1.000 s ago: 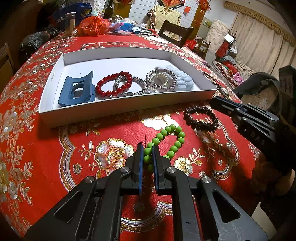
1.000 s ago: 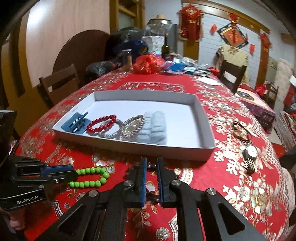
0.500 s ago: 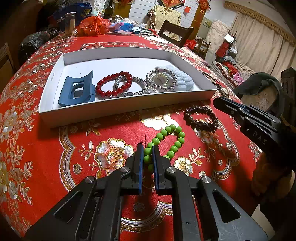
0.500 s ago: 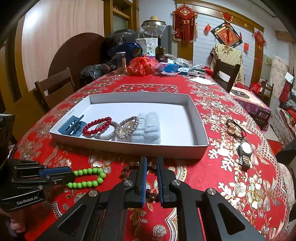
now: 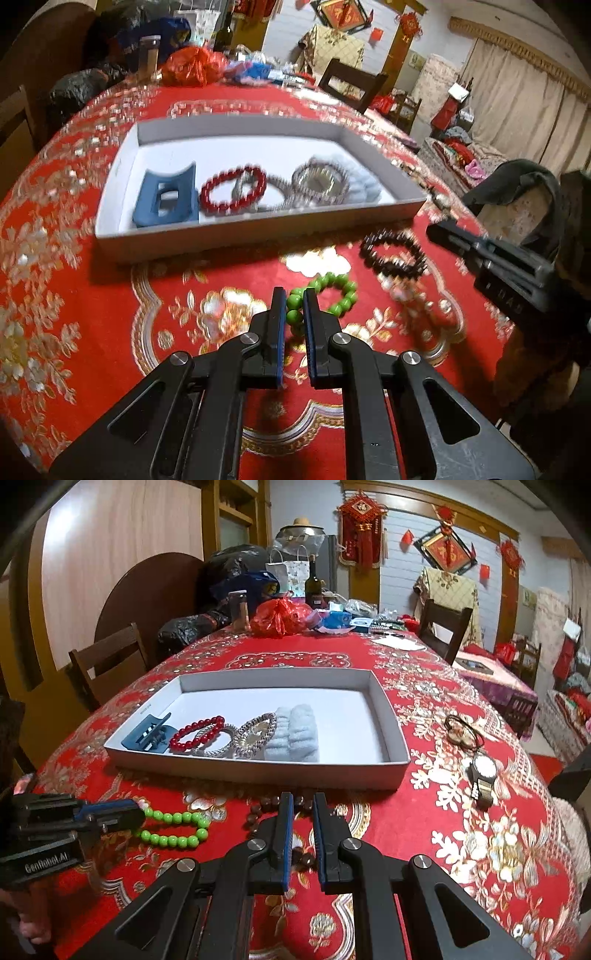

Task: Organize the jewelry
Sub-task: 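Lift the green and brown bead bracelets above the table with both tools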

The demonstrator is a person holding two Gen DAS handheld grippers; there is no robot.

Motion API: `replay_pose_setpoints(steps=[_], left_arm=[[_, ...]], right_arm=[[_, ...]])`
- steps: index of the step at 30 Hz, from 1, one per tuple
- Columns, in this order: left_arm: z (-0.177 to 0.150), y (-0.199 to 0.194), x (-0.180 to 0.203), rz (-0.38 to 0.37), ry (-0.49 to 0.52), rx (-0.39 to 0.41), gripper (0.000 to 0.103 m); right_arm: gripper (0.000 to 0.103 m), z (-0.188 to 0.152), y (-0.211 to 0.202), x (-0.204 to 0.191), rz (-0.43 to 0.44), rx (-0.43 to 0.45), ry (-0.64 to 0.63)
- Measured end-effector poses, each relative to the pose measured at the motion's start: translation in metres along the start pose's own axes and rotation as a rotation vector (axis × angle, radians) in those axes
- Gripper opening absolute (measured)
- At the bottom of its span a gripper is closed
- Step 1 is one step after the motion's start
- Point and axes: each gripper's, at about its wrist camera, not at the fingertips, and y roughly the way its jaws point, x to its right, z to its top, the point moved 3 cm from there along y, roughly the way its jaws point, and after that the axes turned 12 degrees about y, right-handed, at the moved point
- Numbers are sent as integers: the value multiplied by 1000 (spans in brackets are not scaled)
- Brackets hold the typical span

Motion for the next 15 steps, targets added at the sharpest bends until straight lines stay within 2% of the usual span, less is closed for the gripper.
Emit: replay_pose_setpoints(steps=[6,15], left_arm=[[14,-18,-5,-14,-23,56,8],[20,-28,-8,-10,-24,78,8]], right_arm=[[10,11,-16,3,33,30,45],[10,20,-37,-1,76,60,60]])
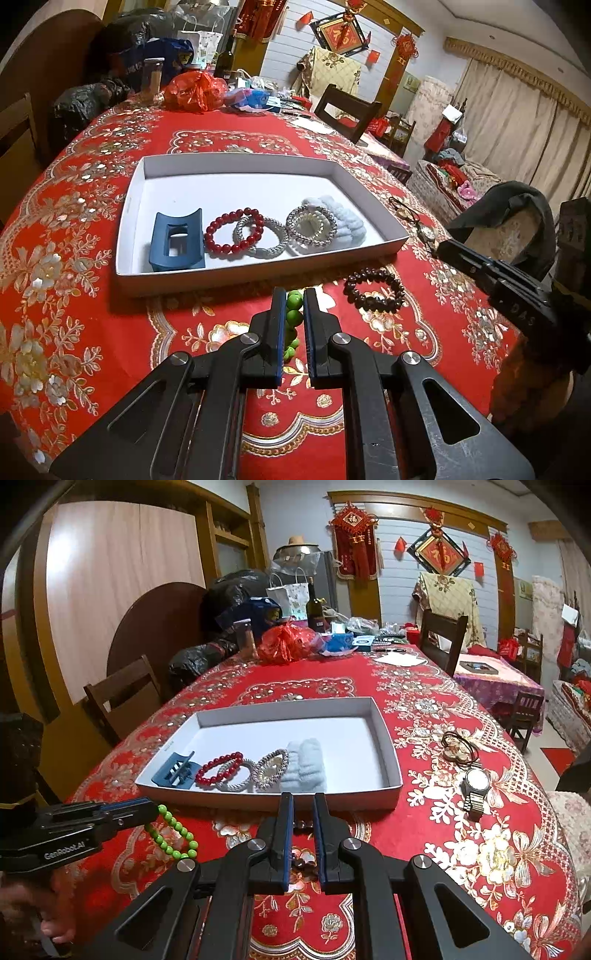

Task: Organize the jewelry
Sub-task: 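Lift the green and brown bead bracelets above the table with both tools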

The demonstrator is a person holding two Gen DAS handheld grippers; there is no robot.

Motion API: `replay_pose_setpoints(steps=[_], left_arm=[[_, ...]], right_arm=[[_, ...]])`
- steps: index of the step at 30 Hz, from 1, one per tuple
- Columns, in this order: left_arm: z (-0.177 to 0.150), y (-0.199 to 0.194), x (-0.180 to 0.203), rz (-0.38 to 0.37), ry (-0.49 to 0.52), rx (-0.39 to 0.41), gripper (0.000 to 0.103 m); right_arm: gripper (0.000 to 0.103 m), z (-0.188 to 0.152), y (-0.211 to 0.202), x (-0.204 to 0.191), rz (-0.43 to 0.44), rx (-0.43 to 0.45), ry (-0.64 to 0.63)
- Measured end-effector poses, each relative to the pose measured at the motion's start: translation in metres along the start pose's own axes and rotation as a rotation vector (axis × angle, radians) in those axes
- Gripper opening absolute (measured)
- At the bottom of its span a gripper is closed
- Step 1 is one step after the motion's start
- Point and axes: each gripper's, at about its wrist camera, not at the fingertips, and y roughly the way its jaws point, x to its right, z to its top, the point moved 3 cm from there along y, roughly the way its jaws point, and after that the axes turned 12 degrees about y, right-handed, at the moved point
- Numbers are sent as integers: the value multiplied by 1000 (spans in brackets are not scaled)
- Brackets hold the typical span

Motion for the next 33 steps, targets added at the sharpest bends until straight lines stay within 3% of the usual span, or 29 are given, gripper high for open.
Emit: replay_pose_setpoints(steps=[7,11,13,14,15,19,24,28,30,33], left_arm=[[-2,-2,-2,-2,-11,2,8],[-3,2,1,-11,-6,-10,8],[-4,3,4,-19,-5,-15,8],[-5,3,6,-22,0,-18,8],[-5,3,7,-22,5,-18,8],[-7,4,8,-20,5,-22,8],[-9,6,8,-25,0,-29,8],[-10,9,8,-25,-6,-40,8],[-10,10,8,-25,-7,-42,8],[-10,8,9,-26,-5,-39,8]], right_arm=[[10,2,-4,16,-22,-2,31],[11,-5,18,20,-28,-86,3],[23,-10,32,16,-12,-133,-25],[38,-15,40,12,-22,-153,-60],[43,-17,44,11,-39,-157,-80],[43,-16,59,26,-115,-158,-47],[31,-23,80,38,-127,-280,-46],[30,-26,81,36,-143,-278,-87],[16,-26,80,36,-139,-280,-96],[8,-29,77,33,-141,-285,-117]])
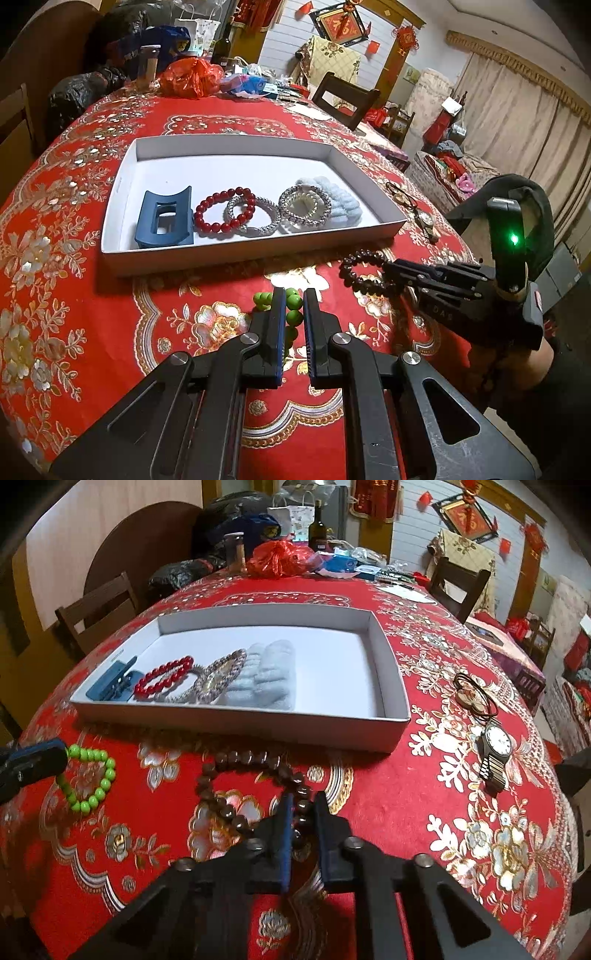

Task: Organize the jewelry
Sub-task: 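Lift the green and brown bead bracelets above the table with both tools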

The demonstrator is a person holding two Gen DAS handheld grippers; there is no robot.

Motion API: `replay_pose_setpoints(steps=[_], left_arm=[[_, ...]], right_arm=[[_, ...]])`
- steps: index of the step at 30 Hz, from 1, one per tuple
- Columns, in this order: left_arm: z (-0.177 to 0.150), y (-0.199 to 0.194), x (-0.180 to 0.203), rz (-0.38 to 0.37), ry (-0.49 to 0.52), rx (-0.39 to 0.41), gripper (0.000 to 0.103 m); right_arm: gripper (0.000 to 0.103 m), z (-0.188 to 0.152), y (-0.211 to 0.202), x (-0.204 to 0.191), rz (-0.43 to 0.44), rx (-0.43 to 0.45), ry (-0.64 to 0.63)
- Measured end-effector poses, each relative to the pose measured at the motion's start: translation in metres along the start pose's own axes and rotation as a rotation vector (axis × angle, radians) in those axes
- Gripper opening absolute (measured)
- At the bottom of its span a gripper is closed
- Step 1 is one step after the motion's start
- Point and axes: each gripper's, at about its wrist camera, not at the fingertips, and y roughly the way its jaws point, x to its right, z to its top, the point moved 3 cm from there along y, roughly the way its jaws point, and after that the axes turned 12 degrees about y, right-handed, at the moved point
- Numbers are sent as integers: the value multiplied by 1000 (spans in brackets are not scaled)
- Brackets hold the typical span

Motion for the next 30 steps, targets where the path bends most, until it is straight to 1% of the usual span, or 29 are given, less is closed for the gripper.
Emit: replay_pose_setpoints(steps=[4,8,12,18,21,24,30], left_arm=[[1,-3,-1,1,2,3,8],[1,-5,-3,4,-3,2,8],[3,-11,-4,10,-5,10,8],[6,-22,-5,20,-4,23,8],[6,-28,-5,21,-3,31,8],[7,-34,-7,5,-10,46,8],[12,-42,-10,-8,-21,72,8]], right_arm=[[8,-5,-8,2,-7,11,46],[8,-6,-35,-1,22,79,72],[8,-1,-70,-8,61,145,82],[8,9,-106,-17,101,201,99],[8,12,-116,-19,112,220,99],[8,13,-120,-22,120,231,100],[8,17,-120,-27,133,238,95]])
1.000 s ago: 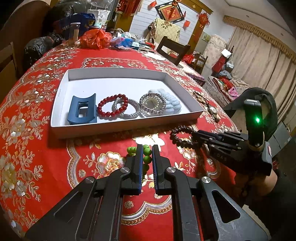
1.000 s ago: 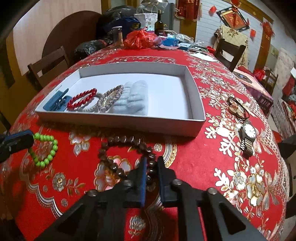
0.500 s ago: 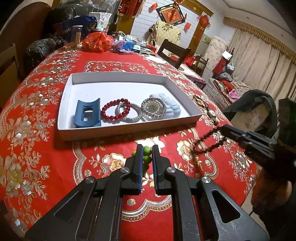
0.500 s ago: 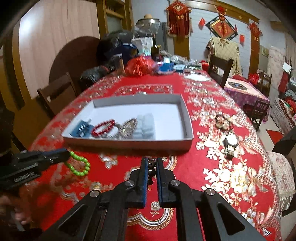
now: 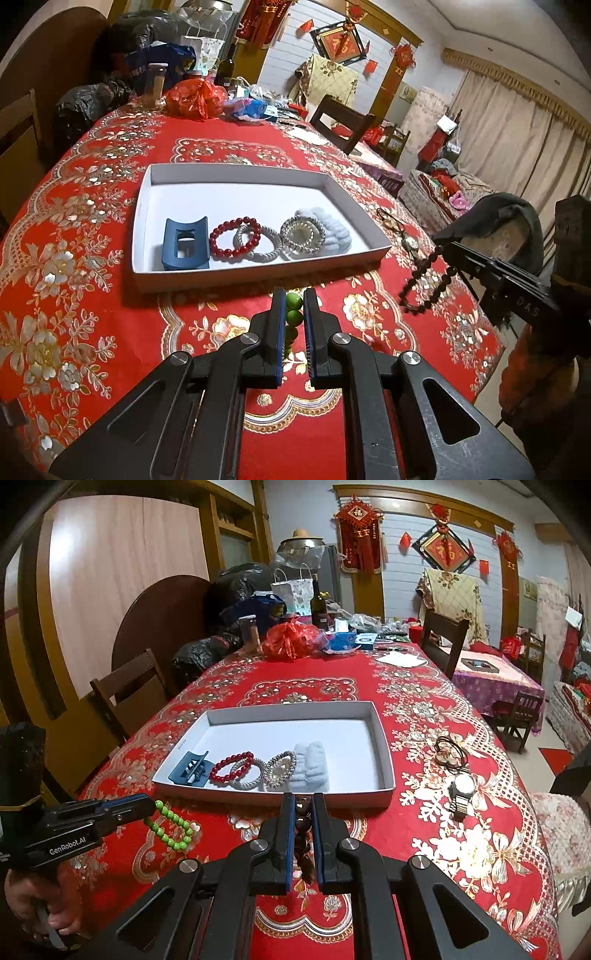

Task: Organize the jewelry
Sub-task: 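Lift the green and brown bead bracelets above the table with both tools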

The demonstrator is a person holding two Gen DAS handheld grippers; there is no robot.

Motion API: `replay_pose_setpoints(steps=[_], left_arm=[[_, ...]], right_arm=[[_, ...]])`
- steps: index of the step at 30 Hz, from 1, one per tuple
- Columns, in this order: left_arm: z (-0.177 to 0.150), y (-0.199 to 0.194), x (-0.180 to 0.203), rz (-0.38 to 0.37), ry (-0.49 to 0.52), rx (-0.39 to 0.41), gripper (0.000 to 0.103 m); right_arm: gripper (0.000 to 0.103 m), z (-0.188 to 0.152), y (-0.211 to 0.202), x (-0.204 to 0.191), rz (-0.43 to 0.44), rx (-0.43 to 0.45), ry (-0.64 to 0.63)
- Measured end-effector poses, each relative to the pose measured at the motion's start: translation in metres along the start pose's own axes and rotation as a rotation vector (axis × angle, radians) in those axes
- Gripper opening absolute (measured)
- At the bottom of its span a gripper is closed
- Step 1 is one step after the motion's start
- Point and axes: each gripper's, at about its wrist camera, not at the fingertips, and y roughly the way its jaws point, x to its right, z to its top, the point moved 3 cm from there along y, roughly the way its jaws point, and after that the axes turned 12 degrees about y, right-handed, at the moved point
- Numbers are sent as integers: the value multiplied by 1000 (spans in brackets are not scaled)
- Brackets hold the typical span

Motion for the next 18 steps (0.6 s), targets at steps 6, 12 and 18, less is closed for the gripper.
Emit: replay_pose_setpoints(steps=[6,12,18], left_arm=[[6,6,0,5,7,-6,8],[19,7,-2,-2,11,1,8],[46,6,-3,9,36,33,8]], right_arm=[[8,7,11,0,5,-5,-8],[8,16,21,0,10,-11,-10],[8,33,31,-4,16,-3,-23]])
